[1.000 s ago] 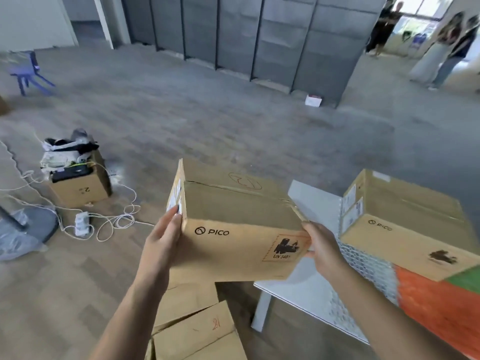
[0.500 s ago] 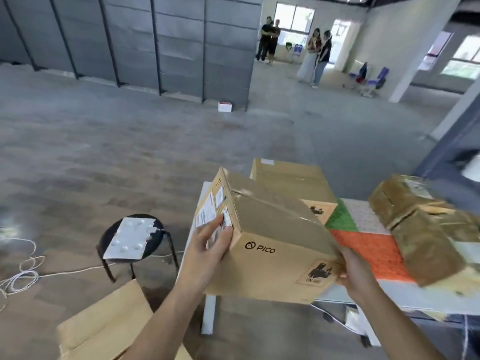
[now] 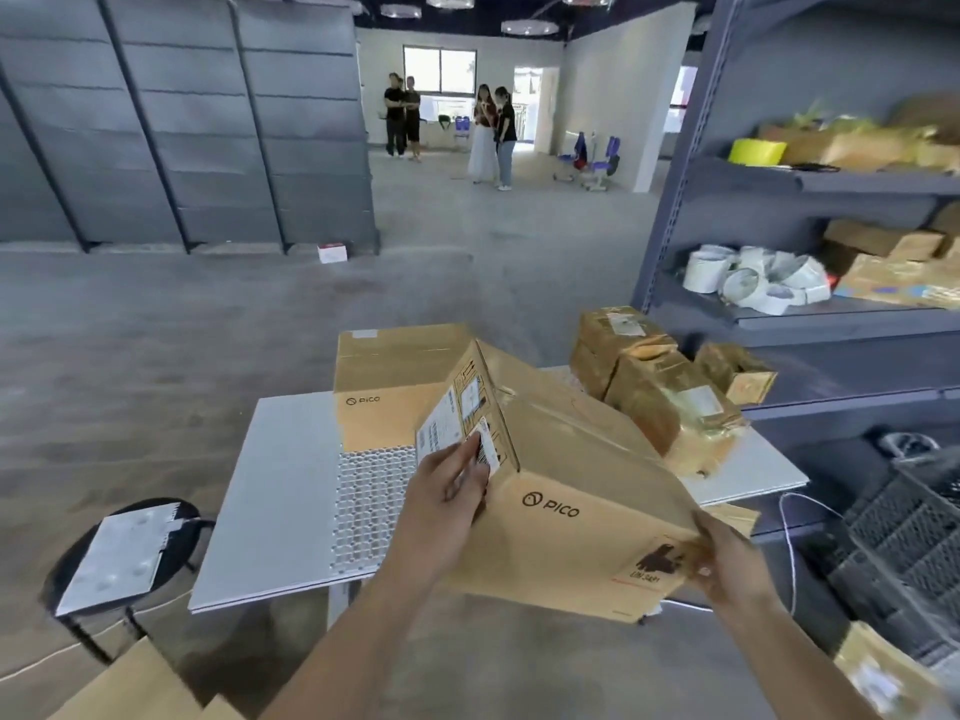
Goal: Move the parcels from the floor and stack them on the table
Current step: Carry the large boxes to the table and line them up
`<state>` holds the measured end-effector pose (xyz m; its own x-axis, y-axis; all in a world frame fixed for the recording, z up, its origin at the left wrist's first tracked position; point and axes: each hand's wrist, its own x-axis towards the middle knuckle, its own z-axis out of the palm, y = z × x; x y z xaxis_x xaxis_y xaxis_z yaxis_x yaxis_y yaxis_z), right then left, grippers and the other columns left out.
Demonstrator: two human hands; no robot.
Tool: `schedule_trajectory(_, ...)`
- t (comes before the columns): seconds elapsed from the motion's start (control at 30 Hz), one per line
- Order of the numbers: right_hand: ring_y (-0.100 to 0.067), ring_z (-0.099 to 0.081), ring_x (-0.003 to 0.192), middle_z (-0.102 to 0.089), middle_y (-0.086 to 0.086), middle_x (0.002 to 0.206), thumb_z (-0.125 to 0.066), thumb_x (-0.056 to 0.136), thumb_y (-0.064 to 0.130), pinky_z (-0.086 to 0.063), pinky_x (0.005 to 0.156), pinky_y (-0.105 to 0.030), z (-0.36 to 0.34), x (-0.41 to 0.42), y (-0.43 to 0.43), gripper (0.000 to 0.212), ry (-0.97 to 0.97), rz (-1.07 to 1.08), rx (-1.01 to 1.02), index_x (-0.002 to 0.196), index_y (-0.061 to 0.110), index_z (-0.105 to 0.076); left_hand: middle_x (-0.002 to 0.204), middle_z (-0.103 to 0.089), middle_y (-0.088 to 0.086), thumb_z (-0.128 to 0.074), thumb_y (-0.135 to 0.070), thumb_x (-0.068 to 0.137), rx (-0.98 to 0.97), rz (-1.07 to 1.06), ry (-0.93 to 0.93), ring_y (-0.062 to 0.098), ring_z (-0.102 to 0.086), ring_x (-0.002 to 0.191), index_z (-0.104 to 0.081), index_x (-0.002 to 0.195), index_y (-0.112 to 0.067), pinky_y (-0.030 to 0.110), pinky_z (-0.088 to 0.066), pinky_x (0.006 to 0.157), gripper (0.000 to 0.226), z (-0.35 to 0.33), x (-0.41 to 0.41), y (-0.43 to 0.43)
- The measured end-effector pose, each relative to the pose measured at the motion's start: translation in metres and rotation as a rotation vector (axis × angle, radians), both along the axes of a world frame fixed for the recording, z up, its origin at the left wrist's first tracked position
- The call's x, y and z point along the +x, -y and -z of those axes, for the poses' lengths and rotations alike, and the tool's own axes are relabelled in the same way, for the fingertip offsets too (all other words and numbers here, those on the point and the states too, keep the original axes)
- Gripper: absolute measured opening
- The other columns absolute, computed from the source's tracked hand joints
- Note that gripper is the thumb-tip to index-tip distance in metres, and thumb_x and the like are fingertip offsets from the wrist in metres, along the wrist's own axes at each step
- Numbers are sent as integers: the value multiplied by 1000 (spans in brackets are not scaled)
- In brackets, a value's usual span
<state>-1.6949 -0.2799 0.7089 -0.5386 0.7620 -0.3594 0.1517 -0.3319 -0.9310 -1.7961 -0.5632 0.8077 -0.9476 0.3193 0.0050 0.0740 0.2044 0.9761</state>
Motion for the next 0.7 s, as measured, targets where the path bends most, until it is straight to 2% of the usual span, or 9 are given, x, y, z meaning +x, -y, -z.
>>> schedule_trajectory(0.13, -27, -57, 64, -60, -13, 78, -54, 96, 19, -47, 47, -27, -4, 34, -40, 15, -3, 33, 2, 99, 6, -60, 130, -41, -7, -44, -26, 100, -87, 43, -43, 5, -46, 109, -50, 137, -28, -7, -35, 62, 37, -2, 18, -49)
schedule_trajectory(0.23, -24, -58, 67, -60, -12, 81, -54, 96, 18, -47, 44, -23, -9, 43, -63, 15, -33, 49, -5, 103, 6, -60, 131, -41, -6, -44, -27, 100, -102, 45, -46, 8, -46, 114, -50, 136, -30, -2, -40, 66, 36, -3, 24, -75)
schedule_trajectory(0.33, -21, -55, 66, -58, -10, 78, -54, 96, 16, -44, 40, -17, -12, 39, -81, 10, -52, 60, -25, 97, 7, -59, 126, -46, -11, -48, -38, 96, -77, 18, -20, 8, -48, 118, -54, 131, -34, 20, -42, 93, 35, -4, 18, -96)
schedule_trajectory(0.37, -21, -54, 64, -56, -10, 77, -54, 96, 16, -43, 39, -16, -14, 35, -84, 10, -61, 61, -28, 94, 7, -59, 124, -49, -11, -51, -41, 94, -38, 2, 13, 10, -51, 118, -57, 127, -34, 26, -43, 95, 34, -5, 15, -99)
schedule_trajectory(0.43, -19, -56, 60, -57, -8, 75, -55, 96, 17, -43, 39, -17, -17, 23, -95, 12, -72, 55, -24, 88, 9, -60, 120, -54, -7, -57, -49, 88, 33, -14, 68, 12, -57, 112, -60, 117, -33, 27, -47, 91, 33, -7, 3, -111)
schedule_trajectory(0.5, -19, -60, 63, -60, -7, 77, -54, 97, 19, -48, 44, -22, -22, 4, -105, 14, -75, 42, 8, 88, 12, -61, 118, -56, -4, -60, -63, 75, 22, -10, 41, 14, -59, 109, -61, 110, -38, 36, -48, 96, 42, -6, -13, -120)
schedule_trajectory(0.57, -24, -59, 76, -62, -9, 85, -52, 98, 20, -52, 63, -35, -31, -20, -114, 12, -84, 21, 48, 93, 15, -62, 112, -59, -2, -58, -72, 64, 34, -18, 27, 17, -61, 106, -62, 97, -46, 41, -48, 97, 43, -5, -35, -129)
schedule_trajectory(0.63, -26, -58, 83, -62, -10, 89, -51, 99, 21, -49, 77, -45, -39, -48, -127, 11, -93, -9, 78, 93, 20, -61, 106, -60, 0, -59, -72, 62, 63, -28, 35, 20, -61, 102, -62, 87, -45, 39, -48, 90, 37, -8, -59, -138)
schedule_trajectory(0.7, -23, -55, 77, -60, -7, 86, -52, 98, 20, -46, 72, -41, -48, -80, -142, 11, -88, -23, 101, 93, 17, -61, 106, -61, -1, -63, -66, 68, 92, -37, 45, 17, -61, 99, -62, 88, -38, 38, -47, 91, 34, -10, -88, -145)
